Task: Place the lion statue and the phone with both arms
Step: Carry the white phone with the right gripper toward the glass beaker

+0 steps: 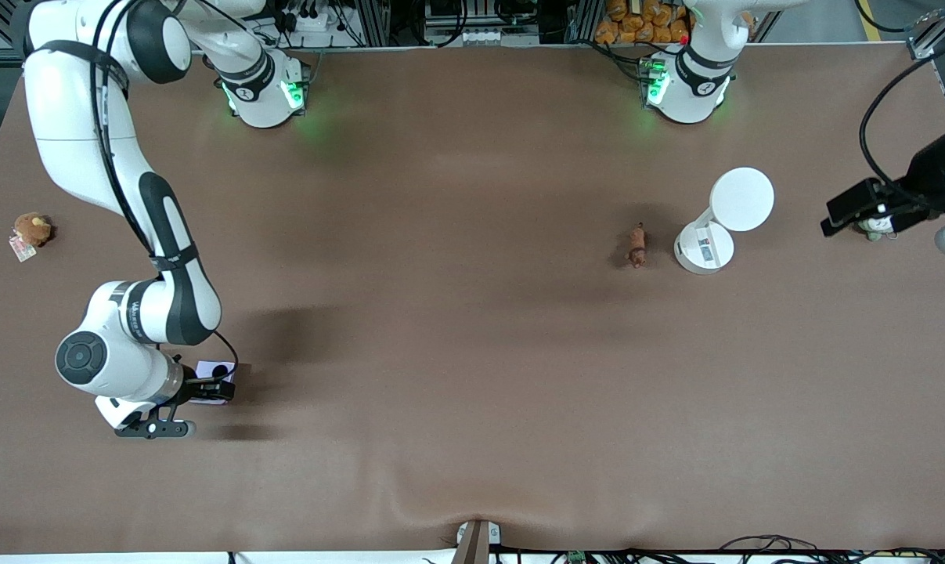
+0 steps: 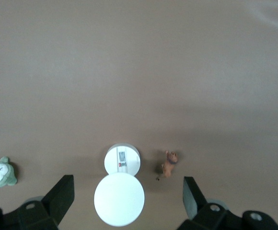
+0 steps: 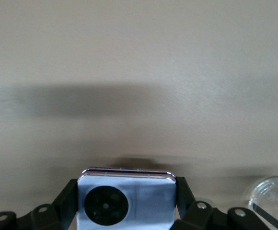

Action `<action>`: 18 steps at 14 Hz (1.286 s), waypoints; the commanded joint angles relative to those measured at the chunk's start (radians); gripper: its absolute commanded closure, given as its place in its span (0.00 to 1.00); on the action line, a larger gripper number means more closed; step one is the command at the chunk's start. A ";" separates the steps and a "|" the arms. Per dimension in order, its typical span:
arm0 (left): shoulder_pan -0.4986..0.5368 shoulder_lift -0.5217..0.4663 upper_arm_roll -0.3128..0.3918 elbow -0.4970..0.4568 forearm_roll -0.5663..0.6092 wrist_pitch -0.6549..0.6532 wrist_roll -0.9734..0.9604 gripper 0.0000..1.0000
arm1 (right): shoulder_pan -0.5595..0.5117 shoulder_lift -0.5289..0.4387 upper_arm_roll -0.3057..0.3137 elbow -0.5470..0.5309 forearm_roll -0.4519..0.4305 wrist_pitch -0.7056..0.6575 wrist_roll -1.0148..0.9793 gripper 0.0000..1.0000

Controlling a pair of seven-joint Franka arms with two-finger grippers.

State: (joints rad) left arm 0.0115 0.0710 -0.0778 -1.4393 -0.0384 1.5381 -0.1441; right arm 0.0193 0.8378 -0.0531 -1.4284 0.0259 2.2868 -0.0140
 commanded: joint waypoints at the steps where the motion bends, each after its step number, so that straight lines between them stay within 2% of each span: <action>1: 0.002 -0.020 -0.016 0.002 0.012 -0.035 0.003 0.00 | -0.039 -0.005 0.019 -0.013 -0.011 0.006 -0.007 0.48; 5: 0.005 -0.022 -0.008 0.005 0.008 -0.036 0.005 0.00 | -0.038 0.009 0.019 -0.014 -0.043 0.026 -0.009 0.47; 6: 0.007 -0.020 -0.002 0.005 0.006 -0.036 0.005 0.00 | -0.041 0.013 0.019 -0.015 -0.056 0.049 -0.008 0.43; 9: 0.031 -0.026 0.009 0.004 -0.003 -0.035 0.008 0.00 | -0.045 0.026 0.019 -0.017 -0.064 0.075 -0.009 0.20; 10: 0.030 -0.030 0.009 -0.006 -0.015 -0.036 0.012 0.00 | -0.044 0.026 0.019 -0.017 -0.064 0.074 -0.009 0.01; 12: -0.002 -0.060 0.012 -0.012 -0.018 -0.038 0.003 0.00 | -0.044 0.026 0.019 -0.017 -0.064 0.072 -0.009 0.00; 14: -0.002 -0.100 0.013 -0.094 -0.020 -0.017 0.001 0.00 | -0.042 0.020 0.019 -0.015 -0.064 0.065 -0.009 0.00; 16: 0.001 -0.128 0.051 -0.140 -0.027 -0.003 0.021 0.00 | -0.032 0.009 0.019 -0.012 -0.064 0.057 -0.007 0.00; 18: -0.004 -0.132 0.053 -0.148 -0.031 0.000 0.043 0.00 | -0.036 0.001 0.019 -0.006 -0.064 0.043 -0.029 0.00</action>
State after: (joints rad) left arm 0.0102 -0.0179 -0.0353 -1.5355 -0.0508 1.5161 -0.1279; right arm -0.0060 0.8631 -0.0457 -1.4328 -0.0222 2.3524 -0.0183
